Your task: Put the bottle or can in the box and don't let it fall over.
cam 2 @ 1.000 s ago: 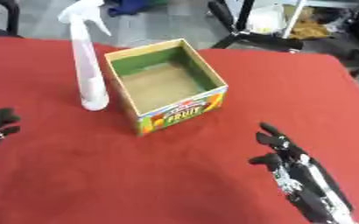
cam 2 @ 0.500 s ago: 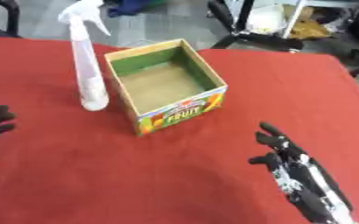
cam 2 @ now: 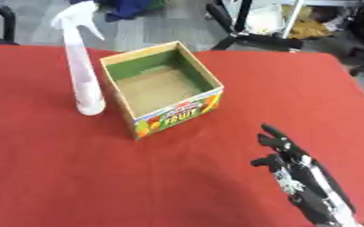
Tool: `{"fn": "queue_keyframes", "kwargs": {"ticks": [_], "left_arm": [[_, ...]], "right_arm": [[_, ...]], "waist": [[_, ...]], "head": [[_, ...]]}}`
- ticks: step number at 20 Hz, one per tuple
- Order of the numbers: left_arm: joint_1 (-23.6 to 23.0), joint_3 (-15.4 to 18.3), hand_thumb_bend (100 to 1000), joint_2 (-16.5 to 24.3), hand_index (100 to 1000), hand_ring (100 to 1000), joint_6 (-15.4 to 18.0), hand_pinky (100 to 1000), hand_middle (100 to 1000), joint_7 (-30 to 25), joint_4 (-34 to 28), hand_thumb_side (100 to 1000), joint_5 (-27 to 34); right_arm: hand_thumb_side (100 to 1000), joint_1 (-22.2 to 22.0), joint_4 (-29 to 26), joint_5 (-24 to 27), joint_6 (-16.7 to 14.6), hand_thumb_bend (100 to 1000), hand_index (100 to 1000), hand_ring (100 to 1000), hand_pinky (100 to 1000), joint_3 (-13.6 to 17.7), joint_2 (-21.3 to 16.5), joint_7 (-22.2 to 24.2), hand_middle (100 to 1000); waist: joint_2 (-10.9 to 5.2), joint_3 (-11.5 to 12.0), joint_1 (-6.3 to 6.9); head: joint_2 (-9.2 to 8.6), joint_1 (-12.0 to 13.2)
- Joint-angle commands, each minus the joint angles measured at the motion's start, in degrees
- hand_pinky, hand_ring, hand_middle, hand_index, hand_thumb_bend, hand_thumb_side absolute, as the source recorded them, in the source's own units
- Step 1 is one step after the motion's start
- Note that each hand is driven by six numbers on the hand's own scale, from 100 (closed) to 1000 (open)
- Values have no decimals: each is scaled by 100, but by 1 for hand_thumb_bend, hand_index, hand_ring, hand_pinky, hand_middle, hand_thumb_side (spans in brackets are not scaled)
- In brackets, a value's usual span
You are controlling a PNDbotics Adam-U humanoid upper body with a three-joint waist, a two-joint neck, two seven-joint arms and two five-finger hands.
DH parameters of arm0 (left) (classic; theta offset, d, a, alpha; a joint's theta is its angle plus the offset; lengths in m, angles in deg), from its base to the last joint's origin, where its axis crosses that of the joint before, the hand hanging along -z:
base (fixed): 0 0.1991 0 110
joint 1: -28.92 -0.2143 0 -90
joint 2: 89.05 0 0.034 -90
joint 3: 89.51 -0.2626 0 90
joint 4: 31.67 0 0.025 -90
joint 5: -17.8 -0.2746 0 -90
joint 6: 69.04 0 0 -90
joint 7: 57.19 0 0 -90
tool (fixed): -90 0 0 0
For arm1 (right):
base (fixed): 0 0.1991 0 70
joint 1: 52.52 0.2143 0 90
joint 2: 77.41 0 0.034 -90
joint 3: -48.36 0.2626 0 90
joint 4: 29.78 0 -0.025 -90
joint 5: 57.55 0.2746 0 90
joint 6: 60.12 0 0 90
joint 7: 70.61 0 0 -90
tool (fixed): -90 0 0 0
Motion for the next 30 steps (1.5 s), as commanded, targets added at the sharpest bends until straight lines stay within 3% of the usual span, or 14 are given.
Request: {"fn": "queue_keyframes", "kwargs": {"ticks": [1, 5, 9, 14, 18, 24, 30], "left_arm": [[432, -100, 129, 1022, 775, 759, -133, 761, 609, -144, -87, 629, 127], [1325, -545, 139, 1738, 796, 756, -269, 763, 616, -776, 388, 631, 125], [2356, -1105, 144, 1894, 807, 752, -171, 762, 618, -1679, 1175, 638, -289], [3310, -1556, 146, 1394, 824, 754, 93, 766, 624, -2677, 2289, 686, -1036], [3853, -1657, 139, 802, 821, 756, 275, 766, 622, -3089, 3237, 700, -1592], [4312, -1691, 141, 154, 820, 759, 572, 768, 623, -3171, 4147, 700, -2135], [4338, -1710, 153, -95, 821, 764, 617, 770, 630, -2927, 4475, 690, -2539]], "right_arm": [[508, 3, -36, -17, -13, 100, 786, 1000, 700, -22, -147, 31, 1000], [505, -45, -22, -22, -22, 100, 786, 1000, 700, -54, -214, 59, 1000], [507, -48, -22, 4, -38, 100, 786, 1000, 700, -118, -292, 127, 1000], [502, -65, -10, -5, -37, 100, 786, 1000, 700, -150, -345, 157, 1000], [500, -38, -7, 23, -37, 100, 786, 1000, 700, -208, -360, 211, 1000], [497, -14, -4, 55, -31, 100, 786, 1000, 701, -257, -349, 268, 1000], [498, -5, 1, 60, -21, 100, 786, 1000, 701, -260, -333, 280, 1000]], "waist": [[-109, -51, 53], [-147, -144, 89], [-181, -217, 133], [-185, -311, 186], [-176, -440, 188], [-134, -593, 173], [-126, -633, 179]], "head": [[26, 13], [66, 76], [71, 115], [61, 123], [47, 162], [3, 236], [-27, 239]]}}
